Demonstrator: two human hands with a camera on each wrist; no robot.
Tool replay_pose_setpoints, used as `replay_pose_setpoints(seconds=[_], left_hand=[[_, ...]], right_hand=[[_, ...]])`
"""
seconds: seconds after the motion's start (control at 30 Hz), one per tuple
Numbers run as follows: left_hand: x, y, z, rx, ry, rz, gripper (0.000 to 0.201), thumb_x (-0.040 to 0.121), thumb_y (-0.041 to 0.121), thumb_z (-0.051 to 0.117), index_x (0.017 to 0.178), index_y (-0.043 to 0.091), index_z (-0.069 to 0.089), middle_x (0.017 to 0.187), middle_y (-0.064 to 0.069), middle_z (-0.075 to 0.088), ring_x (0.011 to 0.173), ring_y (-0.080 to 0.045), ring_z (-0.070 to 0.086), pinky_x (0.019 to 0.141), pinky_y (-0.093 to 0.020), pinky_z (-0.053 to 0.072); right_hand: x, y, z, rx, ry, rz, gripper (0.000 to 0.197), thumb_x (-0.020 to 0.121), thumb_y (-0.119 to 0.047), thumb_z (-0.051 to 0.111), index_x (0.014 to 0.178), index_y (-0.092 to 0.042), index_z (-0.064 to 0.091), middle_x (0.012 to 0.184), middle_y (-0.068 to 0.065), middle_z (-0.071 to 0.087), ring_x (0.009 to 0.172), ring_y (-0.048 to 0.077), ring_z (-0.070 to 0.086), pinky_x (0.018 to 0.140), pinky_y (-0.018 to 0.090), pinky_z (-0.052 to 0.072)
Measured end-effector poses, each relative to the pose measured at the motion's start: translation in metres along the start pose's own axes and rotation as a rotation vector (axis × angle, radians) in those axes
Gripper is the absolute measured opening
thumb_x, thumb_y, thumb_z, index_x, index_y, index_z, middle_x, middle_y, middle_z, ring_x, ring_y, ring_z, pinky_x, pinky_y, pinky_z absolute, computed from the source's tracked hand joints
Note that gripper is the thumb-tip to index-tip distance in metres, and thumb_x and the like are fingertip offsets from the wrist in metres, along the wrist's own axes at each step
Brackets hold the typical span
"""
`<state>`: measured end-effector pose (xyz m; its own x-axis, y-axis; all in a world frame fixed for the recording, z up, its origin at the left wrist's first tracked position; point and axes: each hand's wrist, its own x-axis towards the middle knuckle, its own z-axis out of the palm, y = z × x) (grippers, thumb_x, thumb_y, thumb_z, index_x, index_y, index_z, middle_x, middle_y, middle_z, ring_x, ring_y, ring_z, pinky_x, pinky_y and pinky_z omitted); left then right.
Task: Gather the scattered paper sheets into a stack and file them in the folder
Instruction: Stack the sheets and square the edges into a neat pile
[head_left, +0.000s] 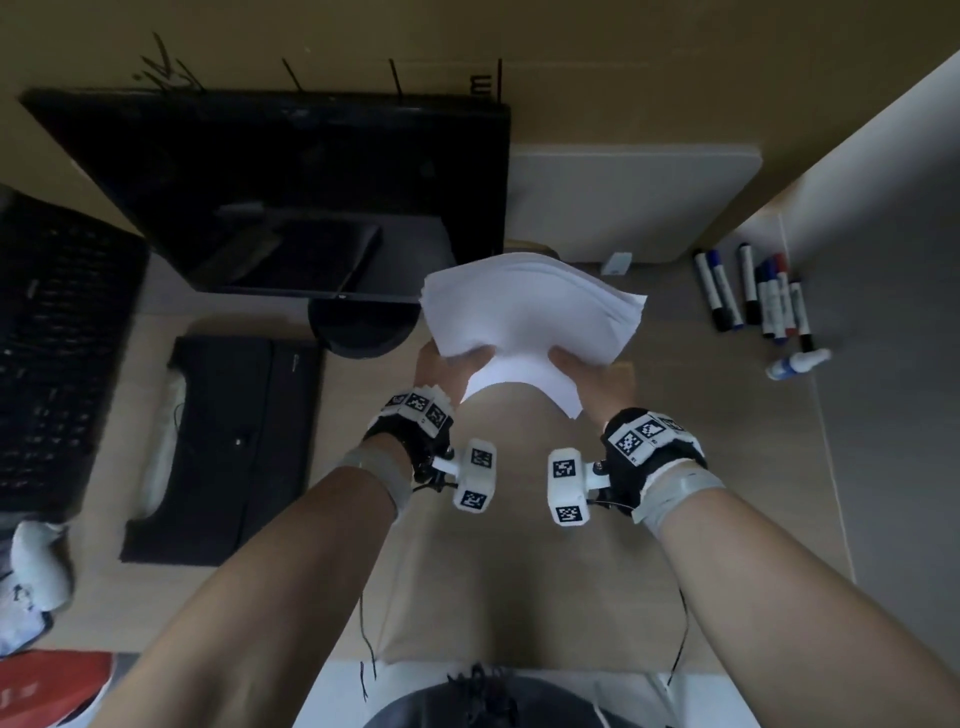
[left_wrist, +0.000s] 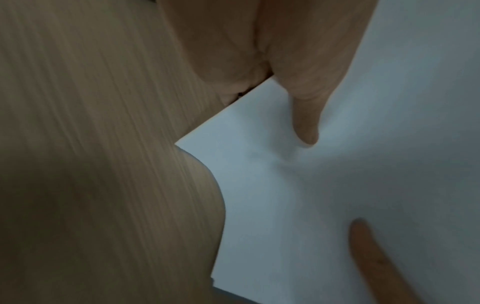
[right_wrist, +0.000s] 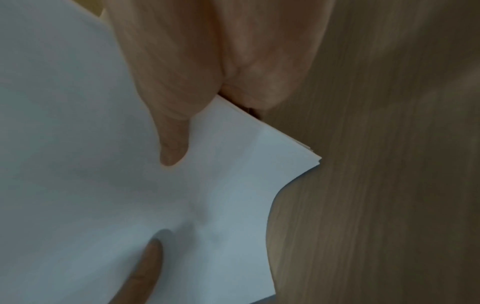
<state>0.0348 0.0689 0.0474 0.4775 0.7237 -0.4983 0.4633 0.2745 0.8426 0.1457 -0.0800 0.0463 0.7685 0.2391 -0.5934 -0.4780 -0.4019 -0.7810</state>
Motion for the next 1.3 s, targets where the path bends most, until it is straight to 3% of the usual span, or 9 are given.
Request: replay_pose_setpoints(seconds=[0.07, 0.2, 0.3, 0.53, 0.7, 0.93, 1.13, 1.23, 1.3], left_hand=[[0.000, 0.006, -0.001, 0.043, 0.024, -0.048, 0.023, 0.077, -0.009, 0.071, 0.085, 0.009, 0.058, 0.076, 0.007, 0.058, 0.070, -0.013, 0.057, 0.053, -0.005, 0.044], [-0.008, 0.005, -0.007, 0.121, 0.048, -0.083, 0.025, 0.076, -0.005, 0.069, 0.084, 0.013, 0.054, 0.074, 0.006, 0.053, 0.070, -0.012, 0.053, 0.069, -0.023, 0.044], [-0.020, 0.015, -0.013, 0.041, 0.084, -0.006, 0.022, 0.074, -0.011, 0.065, 0.076, 0.008, 0.054, 0.069, 0.004, 0.053, 0.060, -0.006, 0.049, 0.053, -0.014, 0.042], [-0.026, -0.006, -0.026, 0.241, 0.076, 0.057, 0.035, 0.072, -0.015, 0.056, 0.058, 0.012, 0.039, 0.056, 0.001, 0.045, 0.046, -0.006, 0.042, 0.045, -0.014, 0.037], [-0.024, -0.015, -0.023, 0.548, -0.059, 0.050, 0.051, 0.076, -0.010, 0.054, 0.055, 0.020, 0.018, 0.051, 0.001, 0.024, 0.052, -0.019, 0.022, 0.057, -0.025, 0.024], [-0.017, -0.001, -0.027, 0.309, 0.044, 0.115, 0.049, 0.071, -0.018, 0.050, 0.055, 0.019, 0.021, 0.053, 0.003, 0.025, 0.047, -0.006, 0.023, 0.049, -0.020, 0.025], [0.007, -0.022, -0.028, 0.353, -0.096, -0.087, 0.042, 0.071, -0.002, 0.055, 0.053, 0.018, 0.022, 0.041, 0.012, 0.033, 0.040, -0.007, 0.030, 0.049, -0.020, 0.027], [0.013, -0.021, -0.028, 0.341, -0.068, -0.125, 0.031, 0.074, -0.006, 0.063, 0.060, 0.009, 0.040, 0.060, -0.001, 0.044, 0.059, -0.019, 0.042, 0.060, -0.025, 0.037], [0.018, -0.017, -0.030, 0.299, -0.028, -0.162, 0.020, 0.075, 0.003, 0.071, 0.089, -0.003, 0.058, 0.080, -0.007, 0.060, 0.070, -0.021, 0.054, 0.064, -0.027, 0.044]], right_hand=[[0.000, 0.000, -0.001, 0.050, 0.021, 0.049, 0.038, 0.065, -0.012, 0.086, 0.096, 0.003, 0.069, 0.088, 0.006, 0.072, 0.078, 0.019, 0.068, 0.072, 0.030, 0.055], [-0.010, -0.007, -0.009, 0.064, -0.009, -0.025, 0.014, 0.068, 0.010, 0.070, 0.070, -0.004, 0.067, 0.073, 0.007, 0.063, 0.065, 0.017, 0.057, 0.061, 0.028, 0.046], [-0.021, -0.021, -0.013, 0.110, -0.019, -0.116, 0.015, 0.067, 0.009, 0.068, 0.077, -0.003, 0.068, 0.073, 0.006, 0.062, 0.062, 0.015, 0.057, 0.058, 0.025, 0.046], [-0.029, -0.003, -0.015, -0.040, -0.065, -0.063, 0.013, 0.070, 0.001, 0.073, 0.071, -0.008, 0.064, 0.070, 0.003, 0.061, 0.061, 0.017, 0.057, 0.060, 0.026, 0.047], [-0.028, 0.010, -0.014, -0.091, -0.074, -0.037, 0.019, 0.067, 0.002, 0.075, 0.070, -0.014, 0.065, 0.075, 0.005, 0.066, 0.068, 0.020, 0.061, 0.066, 0.033, 0.051], [-0.028, -0.011, -0.009, 0.020, -0.051, -0.126, 0.020, 0.068, 0.007, 0.076, 0.074, -0.011, 0.069, 0.077, 0.005, 0.069, 0.066, 0.017, 0.065, 0.065, 0.027, 0.054], [-0.008, 0.005, 0.004, -0.171, -0.051, 0.052, 0.017, 0.069, -0.002, 0.076, 0.072, -0.013, 0.064, 0.079, 0.004, 0.067, 0.072, 0.020, 0.061, 0.068, 0.032, 0.052], [-0.005, 0.006, 0.004, -0.191, -0.068, 0.078, 0.020, 0.069, -0.007, 0.081, 0.084, -0.008, 0.068, 0.086, 0.007, 0.070, 0.076, 0.021, 0.064, 0.074, 0.036, 0.055], [-0.003, 0.002, 0.004, -0.184, -0.073, 0.084, 0.022, 0.070, -0.012, 0.084, 0.084, -0.007, 0.068, 0.084, 0.006, 0.070, 0.076, 0.023, 0.065, 0.068, 0.035, 0.056]])
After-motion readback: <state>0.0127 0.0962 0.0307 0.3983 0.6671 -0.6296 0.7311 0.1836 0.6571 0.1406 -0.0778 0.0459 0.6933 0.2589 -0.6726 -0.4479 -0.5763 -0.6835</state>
